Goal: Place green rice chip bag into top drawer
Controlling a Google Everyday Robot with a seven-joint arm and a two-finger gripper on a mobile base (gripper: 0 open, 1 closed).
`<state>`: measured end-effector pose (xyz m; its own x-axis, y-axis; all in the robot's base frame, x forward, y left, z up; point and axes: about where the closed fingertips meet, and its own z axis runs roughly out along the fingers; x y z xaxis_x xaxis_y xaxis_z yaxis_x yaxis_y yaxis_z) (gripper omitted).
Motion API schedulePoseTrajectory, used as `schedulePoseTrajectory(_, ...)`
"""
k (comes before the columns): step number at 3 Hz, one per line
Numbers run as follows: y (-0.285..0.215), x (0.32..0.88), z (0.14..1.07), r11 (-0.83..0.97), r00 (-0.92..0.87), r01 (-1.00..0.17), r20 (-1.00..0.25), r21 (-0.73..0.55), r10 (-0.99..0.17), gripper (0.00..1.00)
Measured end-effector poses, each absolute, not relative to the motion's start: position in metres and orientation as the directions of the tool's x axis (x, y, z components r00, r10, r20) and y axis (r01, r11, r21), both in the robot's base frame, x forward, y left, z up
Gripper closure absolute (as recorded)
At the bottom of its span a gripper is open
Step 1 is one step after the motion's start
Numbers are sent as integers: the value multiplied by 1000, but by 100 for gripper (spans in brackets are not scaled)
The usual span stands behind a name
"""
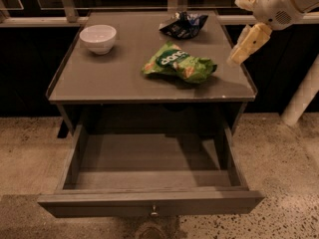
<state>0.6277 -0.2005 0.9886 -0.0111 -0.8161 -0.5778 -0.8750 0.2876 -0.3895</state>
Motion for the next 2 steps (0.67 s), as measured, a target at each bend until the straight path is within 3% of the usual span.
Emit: schedulePoseTrajectory(2,-147,668,965,240,16,-919,-639,-312,-769,0)
